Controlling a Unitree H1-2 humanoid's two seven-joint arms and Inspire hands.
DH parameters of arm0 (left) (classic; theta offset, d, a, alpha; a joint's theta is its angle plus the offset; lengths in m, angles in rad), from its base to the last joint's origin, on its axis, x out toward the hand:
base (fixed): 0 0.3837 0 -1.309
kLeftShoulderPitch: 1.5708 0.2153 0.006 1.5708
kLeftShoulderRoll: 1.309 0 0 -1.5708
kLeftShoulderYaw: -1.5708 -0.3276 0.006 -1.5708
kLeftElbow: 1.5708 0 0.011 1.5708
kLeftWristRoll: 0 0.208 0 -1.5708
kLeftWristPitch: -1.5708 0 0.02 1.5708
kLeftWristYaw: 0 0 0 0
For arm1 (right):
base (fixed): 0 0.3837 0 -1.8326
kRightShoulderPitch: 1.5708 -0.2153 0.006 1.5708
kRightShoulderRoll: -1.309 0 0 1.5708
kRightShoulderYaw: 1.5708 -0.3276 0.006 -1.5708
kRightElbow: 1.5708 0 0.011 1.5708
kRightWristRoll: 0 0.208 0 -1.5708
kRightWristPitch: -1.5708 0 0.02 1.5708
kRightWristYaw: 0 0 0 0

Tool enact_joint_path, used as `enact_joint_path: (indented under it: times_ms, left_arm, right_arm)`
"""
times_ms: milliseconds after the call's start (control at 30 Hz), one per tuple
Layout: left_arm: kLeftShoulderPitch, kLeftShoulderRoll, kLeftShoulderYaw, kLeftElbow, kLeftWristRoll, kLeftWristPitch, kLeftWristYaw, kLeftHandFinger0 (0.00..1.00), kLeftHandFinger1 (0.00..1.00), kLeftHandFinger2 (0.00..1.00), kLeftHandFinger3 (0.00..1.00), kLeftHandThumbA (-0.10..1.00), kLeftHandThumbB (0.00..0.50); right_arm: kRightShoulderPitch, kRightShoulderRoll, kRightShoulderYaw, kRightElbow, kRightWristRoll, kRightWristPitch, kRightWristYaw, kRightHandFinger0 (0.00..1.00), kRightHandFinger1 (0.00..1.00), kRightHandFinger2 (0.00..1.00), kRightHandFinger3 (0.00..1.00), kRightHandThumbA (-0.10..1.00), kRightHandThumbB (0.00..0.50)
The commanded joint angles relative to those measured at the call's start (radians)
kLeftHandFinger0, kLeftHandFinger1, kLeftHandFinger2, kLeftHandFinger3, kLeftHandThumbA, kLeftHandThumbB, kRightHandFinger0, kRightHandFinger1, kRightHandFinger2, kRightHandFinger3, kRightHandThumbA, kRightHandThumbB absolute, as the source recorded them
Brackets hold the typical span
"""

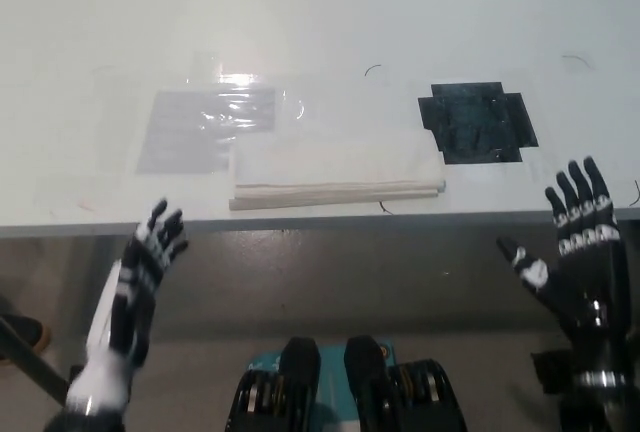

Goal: A stack of napkins is kept in the middle of the table close to the robot and the robot places both its hands sideways on the stack. Then it moves its hands away from each other while pressing down on the napkins to make them smooth

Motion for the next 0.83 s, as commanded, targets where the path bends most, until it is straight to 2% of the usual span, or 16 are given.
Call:
enact_joint_path:
  times_ms: [0,33,100,167,233,267,367,467,500,567,633,700,733,800]
  left_arm:
    - [0.184,0.041,-0.051,-0.364,0.082,-0.169,-0.074,1.0,1.0,1.0,1.0,1.0,0.246]
    - [0.191,0.045,-0.049,-0.335,0.083,-0.181,-0.075,1.0,1.0,1.0,1.0,1.0,0.213]
    - [0.2,0.049,-0.046,-0.301,0.081,-0.182,-0.076,1.0,1.0,1.0,1.0,1.0,0.199]
    - [0.2,0.052,-0.046,-0.258,0.075,-0.194,-0.077,1.0,1.0,1.0,1.0,1.0,0.193]
    - [0.194,0.047,-0.046,-0.223,0.077,-0.204,-0.071,1.0,1.0,1.0,1.0,1.0,0.205]
    - [0.193,0.048,-0.046,-0.212,0.077,-0.197,-0.07,1.0,1.0,1.0,1.0,1.0,0.222]
    - [0.184,0.042,-0.038,-0.179,0.083,-0.203,-0.056,1.0,1.0,1.0,1.0,1.0,0.23]
    - [0.174,0.037,-0.025,-0.151,0.07,-0.19,-0.047,1.0,1.0,1.0,1.0,1.0,0.224]
    - [0.173,0.041,-0.022,-0.143,0.065,-0.185,-0.048,1.0,1.0,1.0,1.0,1.0,0.228]
    - [0.167,0.041,-0.016,-0.13,0.046,-0.147,-0.048,1.0,1.0,1.0,1.0,1.0,0.245]
    - [0.157,0.039,-0.012,-0.122,0.035,-0.129,-0.049,1.0,1.0,1.0,1.0,1.0,0.238]
    - [0.145,0.036,-0.004,-0.103,0.034,-0.125,-0.044,1.0,1.0,1.0,1.0,1.0,0.221]
    - [0.139,0.037,-0.001,-0.088,0.026,-0.125,-0.048,1.0,1.0,1.0,1.0,1.0,0.203]
    - [0.136,0.037,0.001,-0.08,0.023,-0.124,-0.05,1.0,1.0,1.0,1.0,1.0,0.202]
  right_arm:
    - [0.106,-0.009,0.16,-0.415,-0.149,-0.017,0.092,1.0,1.0,1.0,1.0,1.0,0.147]
    - [0.108,-0.012,0.158,-0.39,-0.155,-0.031,0.087,1.0,1.0,1.0,1.0,1.0,0.131]
    - [0.114,-0.021,0.163,-0.358,-0.154,-0.04,0.082,1.0,1.0,1.0,1.0,1.0,0.123]
    - [0.123,-0.025,0.168,-0.316,-0.154,-0.043,0.067,1.0,1.0,1.0,1.0,1.0,0.141]
    - [0.132,-0.028,0.172,-0.287,-0.15,-0.033,0.05,1.0,1.0,1.0,1.0,1.0,0.137]
    - [0.136,-0.026,0.174,-0.276,-0.141,-0.024,0.046,1.0,1.0,1.0,1.0,1.0,0.122]
    - [0.136,-0.024,0.172,-0.226,-0.158,-0.036,0.03,1.0,1.0,1.0,1.0,1.0,0.073]
    - [0.136,-0.027,0.156,-0.167,-0.185,-0.041,0.01,1.0,1.0,1.0,1.0,1.0,0.074]
    - [0.142,-0.028,0.155,-0.158,-0.18,-0.026,0.008,1.0,1.0,1.0,1.0,1.0,0.087]
    - [0.145,-0.042,0.154,-0.148,-0.177,0.031,0.009,1.0,1.0,1.0,1.0,1.0,0.077]
    - [0.136,-0.047,0.152,-0.13,-0.159,0.05,0.011,1.0,1.0,1.0,1.0,1.0,0.066]
    - [0.128,-0.047,0.152,-0.117,-0.157,0.069,0.007,1.0,1.0,1.0,1.0,1.0,0.098]
    - [0.125,-0.047,0.151,-0.1,-0.15,0.062,0.009,1.0,1.0,1.0,1.0,1.0,0.069]
    - [0.124,-0.048,0.151,-0.09,-0.143,0.057,0.012,1.0,1.0,1.0,1.0,1.0,0.065]
